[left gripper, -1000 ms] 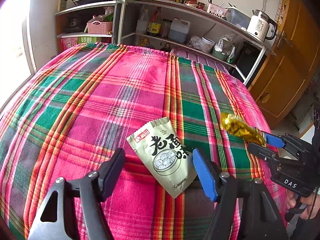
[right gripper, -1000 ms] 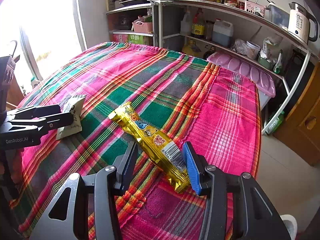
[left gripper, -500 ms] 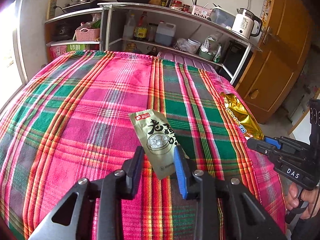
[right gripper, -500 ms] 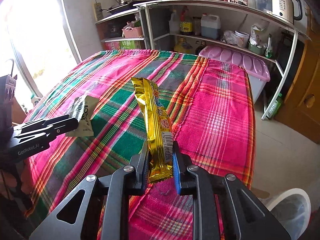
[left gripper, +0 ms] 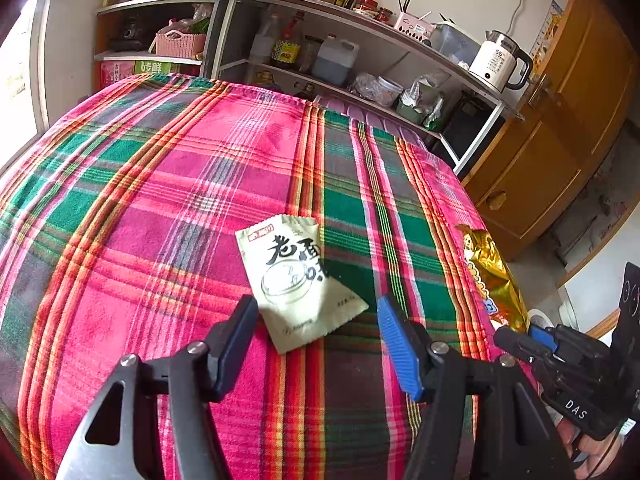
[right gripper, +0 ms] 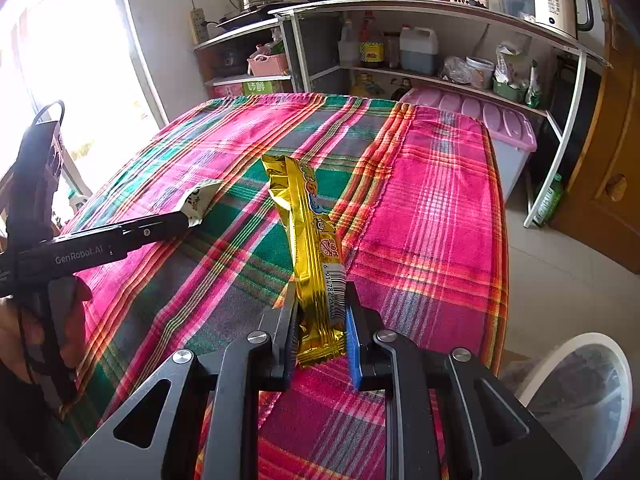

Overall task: Collect trash
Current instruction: 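Grasp the white printed packet with the left tool while the right tool holds the gold wrapper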

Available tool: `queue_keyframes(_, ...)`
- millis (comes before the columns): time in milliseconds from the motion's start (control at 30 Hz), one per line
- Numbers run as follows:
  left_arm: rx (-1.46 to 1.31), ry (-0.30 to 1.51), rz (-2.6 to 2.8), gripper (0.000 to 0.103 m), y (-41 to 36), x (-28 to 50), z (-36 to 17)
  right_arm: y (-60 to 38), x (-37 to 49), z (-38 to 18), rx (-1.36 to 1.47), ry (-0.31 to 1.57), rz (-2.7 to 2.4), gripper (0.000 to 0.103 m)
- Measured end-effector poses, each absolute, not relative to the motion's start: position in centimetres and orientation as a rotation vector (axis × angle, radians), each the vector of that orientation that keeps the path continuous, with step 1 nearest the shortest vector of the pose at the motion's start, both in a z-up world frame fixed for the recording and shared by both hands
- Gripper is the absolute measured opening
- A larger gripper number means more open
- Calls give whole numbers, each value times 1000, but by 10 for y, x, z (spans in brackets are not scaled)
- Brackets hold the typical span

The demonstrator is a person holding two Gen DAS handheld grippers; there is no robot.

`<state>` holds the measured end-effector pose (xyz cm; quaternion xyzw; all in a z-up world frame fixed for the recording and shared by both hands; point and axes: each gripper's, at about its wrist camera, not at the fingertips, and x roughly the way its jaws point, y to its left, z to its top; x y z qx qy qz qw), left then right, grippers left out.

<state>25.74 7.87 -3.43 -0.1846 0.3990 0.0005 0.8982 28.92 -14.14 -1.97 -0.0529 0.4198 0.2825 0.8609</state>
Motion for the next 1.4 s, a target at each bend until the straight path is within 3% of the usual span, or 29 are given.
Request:
queue_keyframes(267, -282, 841, 92, 65, 67, 278, -37, -149, 291, -20, -90, 880, 583, 21)
queue_keyframes(367, -259, 846, 87, 48, 64, 280, -36, -149, 289, -19, -82, 877, 581, 21)
queue_keyframes(533, -219, 827, 58, 31, 58, 276, -32, -152, 283, -15, -69, 865, 579, 20)
queue_keyframes(600, -190, 813, 37, 16, 51, 271, -28, -154, 279, -12, -63, 860, 574, 20)
queue_keyframes(767, -150, 799, 13, 10, 41, 261, -24, -160, 269, -7, -46, 849, 567, 20)
queue_keyframes(933, -158, 801, -13, 11, 45, 258, -23, -165, 261, -7, -37, 853, 563, 21)
queue_keyframes(967, -166, 800, -12, 15, 46, 258, -23, -166, 260, -7, -35, 854, 562, 20)
queue_keyframes(1067, -181, 819, -7, 49, 51, 263, -27, -169, 258, -7, -30, 855, 560, 21)
queue_keyframes(1100, -189, 821, -9, 54, 52, 264, -27, -170, 258, -6, -29, 855, 559, 21)
queue_keyframes(1400, -106, 884, 22, 58, 44, 279, -36, -171, 259, -6, -22, 857, 559, 21)
